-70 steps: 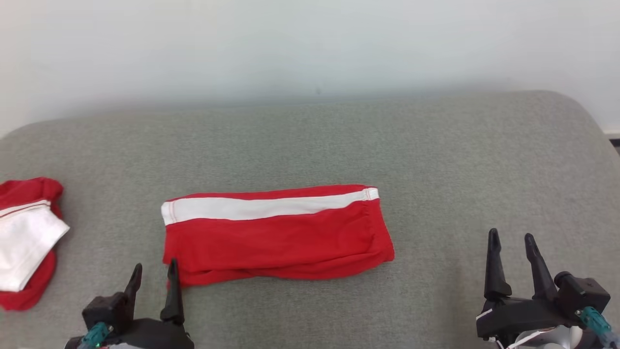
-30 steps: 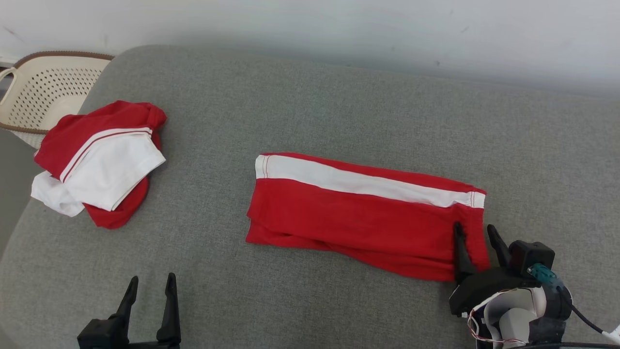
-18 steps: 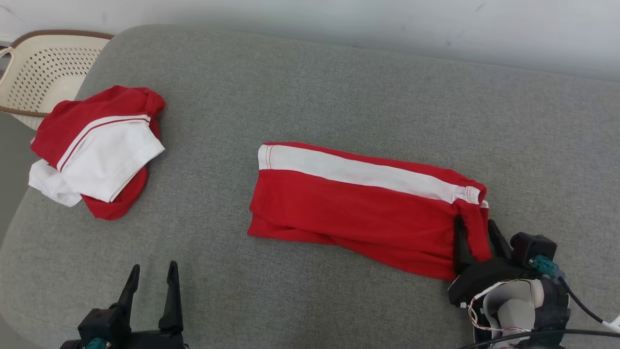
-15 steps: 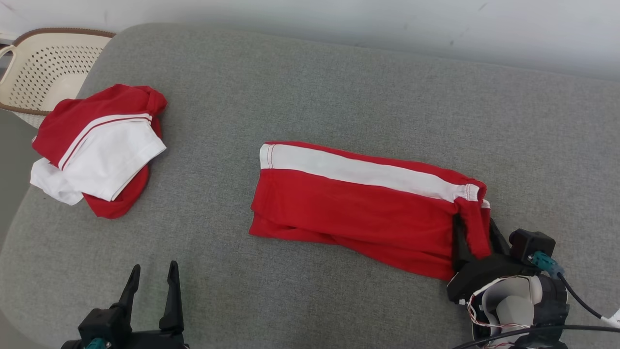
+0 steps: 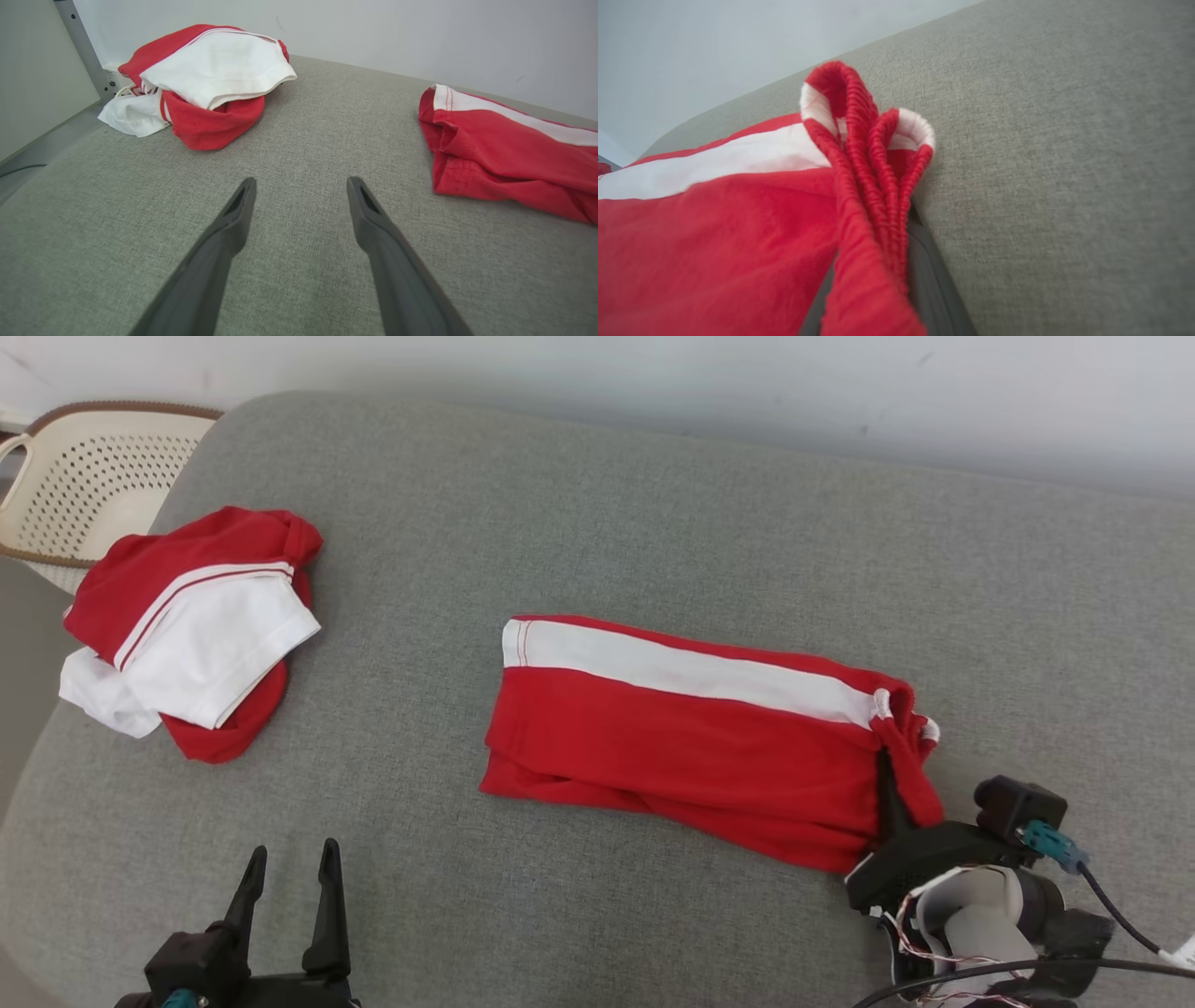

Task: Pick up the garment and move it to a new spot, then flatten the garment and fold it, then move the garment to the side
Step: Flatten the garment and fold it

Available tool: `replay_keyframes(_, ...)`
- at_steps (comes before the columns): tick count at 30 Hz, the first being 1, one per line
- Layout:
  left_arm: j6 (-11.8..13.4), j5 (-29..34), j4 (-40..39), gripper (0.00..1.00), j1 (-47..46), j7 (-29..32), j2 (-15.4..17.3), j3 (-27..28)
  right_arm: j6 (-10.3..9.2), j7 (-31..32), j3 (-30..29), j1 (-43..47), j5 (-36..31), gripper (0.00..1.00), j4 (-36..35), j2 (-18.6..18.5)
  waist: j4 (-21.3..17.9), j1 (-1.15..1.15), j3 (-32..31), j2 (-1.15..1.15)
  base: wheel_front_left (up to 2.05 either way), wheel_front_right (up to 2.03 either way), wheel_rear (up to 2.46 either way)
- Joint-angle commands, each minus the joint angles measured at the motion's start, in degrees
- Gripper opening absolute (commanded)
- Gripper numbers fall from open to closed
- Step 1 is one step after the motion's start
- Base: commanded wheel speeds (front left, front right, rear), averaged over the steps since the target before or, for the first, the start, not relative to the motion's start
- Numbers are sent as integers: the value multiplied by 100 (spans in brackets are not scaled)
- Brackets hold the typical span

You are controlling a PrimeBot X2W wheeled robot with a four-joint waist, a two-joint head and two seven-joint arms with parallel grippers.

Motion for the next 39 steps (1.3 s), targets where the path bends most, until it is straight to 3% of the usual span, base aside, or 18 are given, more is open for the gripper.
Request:
replay_keyframes(1, -7, -44, -5, 100, 124, -7, 5, 8, -7, 58, -131, 300, 89, 0, 102, -28, -78, 0, -83, 0, 0, 0, 0)
replay_keyframes(13, 19, -22, -38, 100, 269, -7, 4, -57, -6, 37, -439, 59, 158, 0, -63, -755, -445, 0, -340, 0, 0, 0, 0)
replay_keyframes(18, 48, -230, -19, 100, 304, -7, 6, -79, -6, 226, -116, -61, 700, 0, -416, -572, -498, 0, -392, 0, 0, 0, 0)
replay_keyframes(27, 20, -203, 41, 100, 456, -7, 4, -189, -4, 1115, 1259, 172, 1889, 0, -1879, -311, -387, 0, -491, 0, 0, 0, 0)
replay_keyframes(33, 21, -244, 71, 100, 457, -7, 4, -262, -4, 1418, 1689, 211, 1997, 0, -2079, -262, -249, 0, -493, 0, 0, 0, 0)
replay_keyframes(39, 2, -297, 88, 100, 382, -7, 4, -403, -3, 1347, 1905, -14, 1897, 0, -1702, -117, 22, 0, -419, 0, 0, 0, 0)
